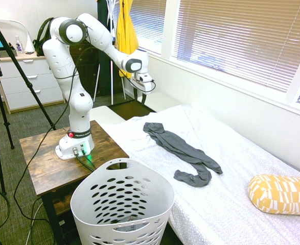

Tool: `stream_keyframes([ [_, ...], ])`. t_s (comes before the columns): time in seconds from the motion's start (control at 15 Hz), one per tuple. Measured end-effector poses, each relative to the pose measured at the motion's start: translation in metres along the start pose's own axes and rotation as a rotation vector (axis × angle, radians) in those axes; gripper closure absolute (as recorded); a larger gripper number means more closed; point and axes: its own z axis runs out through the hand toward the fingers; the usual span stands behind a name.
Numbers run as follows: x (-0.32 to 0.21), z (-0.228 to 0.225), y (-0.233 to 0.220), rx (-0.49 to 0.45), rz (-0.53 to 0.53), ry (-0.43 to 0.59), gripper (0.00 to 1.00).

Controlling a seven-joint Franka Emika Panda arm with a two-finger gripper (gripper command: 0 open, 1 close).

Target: Put my clothes in the laundry bag

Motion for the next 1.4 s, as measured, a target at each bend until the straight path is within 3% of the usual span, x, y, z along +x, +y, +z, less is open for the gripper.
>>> stream_keyframes([
  [0.4,0.007,0.004,-0.009,0.001,-0.011,0.01,0.0],
  [0.73,0.064,0.028,-0.068,-0.027,-0.053,0.03,0.0],
  [1.4,0.164,0.197,-0.16,-0.125,-0.144,-0.052,0.0],
])
